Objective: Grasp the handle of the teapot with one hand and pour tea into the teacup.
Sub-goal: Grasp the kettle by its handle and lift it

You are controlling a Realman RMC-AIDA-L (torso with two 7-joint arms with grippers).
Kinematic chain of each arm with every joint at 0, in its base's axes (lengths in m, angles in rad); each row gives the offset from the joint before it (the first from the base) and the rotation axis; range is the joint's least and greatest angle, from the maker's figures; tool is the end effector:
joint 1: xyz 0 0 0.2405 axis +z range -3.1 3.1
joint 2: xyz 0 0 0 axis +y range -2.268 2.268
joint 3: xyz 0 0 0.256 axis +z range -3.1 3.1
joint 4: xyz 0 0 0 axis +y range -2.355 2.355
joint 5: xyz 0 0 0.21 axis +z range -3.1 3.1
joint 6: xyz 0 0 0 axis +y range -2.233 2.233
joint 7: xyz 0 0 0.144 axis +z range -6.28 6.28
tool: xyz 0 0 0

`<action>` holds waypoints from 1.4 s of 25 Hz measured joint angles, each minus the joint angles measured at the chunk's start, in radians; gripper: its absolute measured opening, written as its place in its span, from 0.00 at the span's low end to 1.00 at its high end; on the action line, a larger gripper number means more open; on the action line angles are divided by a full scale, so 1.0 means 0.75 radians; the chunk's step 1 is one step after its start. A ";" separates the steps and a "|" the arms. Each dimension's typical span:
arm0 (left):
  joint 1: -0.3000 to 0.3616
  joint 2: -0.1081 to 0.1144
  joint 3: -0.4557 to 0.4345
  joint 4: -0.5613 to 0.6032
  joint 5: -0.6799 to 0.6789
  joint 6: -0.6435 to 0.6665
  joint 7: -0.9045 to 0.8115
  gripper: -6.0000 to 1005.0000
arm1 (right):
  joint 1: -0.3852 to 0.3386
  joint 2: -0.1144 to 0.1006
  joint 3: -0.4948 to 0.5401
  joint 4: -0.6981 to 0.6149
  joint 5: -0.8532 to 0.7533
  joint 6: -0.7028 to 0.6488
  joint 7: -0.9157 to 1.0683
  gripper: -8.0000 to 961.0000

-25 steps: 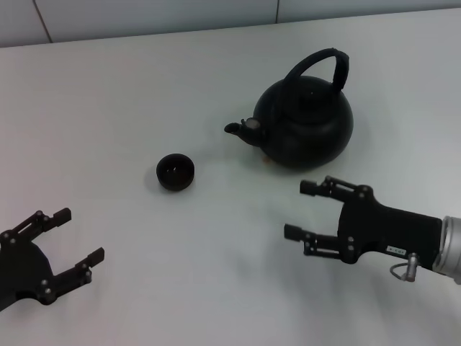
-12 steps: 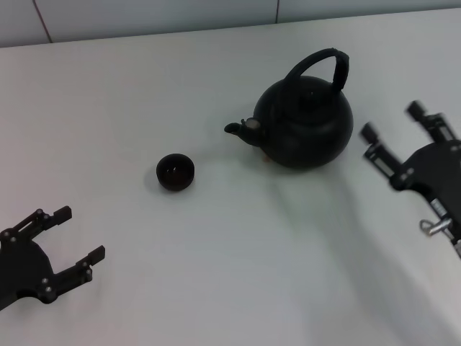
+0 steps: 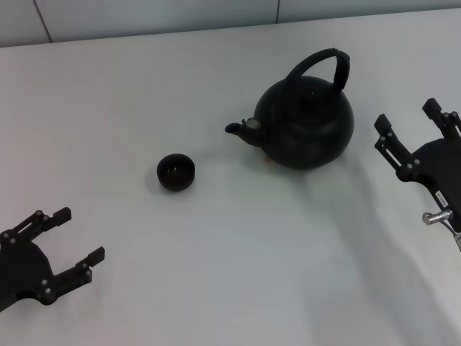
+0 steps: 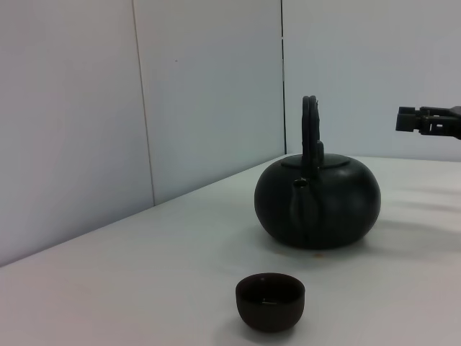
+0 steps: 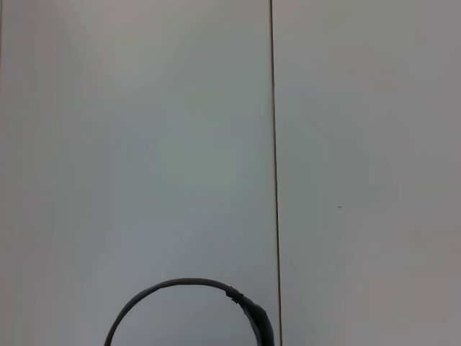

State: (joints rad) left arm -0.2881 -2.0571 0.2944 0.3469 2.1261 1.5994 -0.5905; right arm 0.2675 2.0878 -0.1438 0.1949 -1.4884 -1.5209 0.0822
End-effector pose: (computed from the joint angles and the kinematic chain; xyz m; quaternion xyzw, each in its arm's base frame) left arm -0.3533 0.2264 -0.0142 -0.9191 -0.1162 -0.2467 0.2844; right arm 0.3347 0.2343 -0.0365 -0.7128 0.1987 0.3335 0.5842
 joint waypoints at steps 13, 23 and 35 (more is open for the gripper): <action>-0.004 -0.001 0.002 -0.006 0.000 0.001 0.000 0.82 | 0.079 -0.006 -0.001 -0.039 0.002 0.087 0.008 0.84; -0.005 -0.004 0.000 -0.011 -0.001 0.001 0.000 0.82 | 0.179 -0.007 -0.001 -0.125 0.003 0.216 0.121 0.84; -0.004 -0.004 -0.002 -0.011 -0.002 0.001 0.000 0.82 | 0.276 -0.010 -0.012 -0.167 -0.007 0.348 0.156 0.84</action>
State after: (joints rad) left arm -0.2914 -2.0602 0.2928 0.3389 2.1244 1.5999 -0.5905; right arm 0.4744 2.0801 -0.1526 0.0697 -1.4936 -1.2602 0.1995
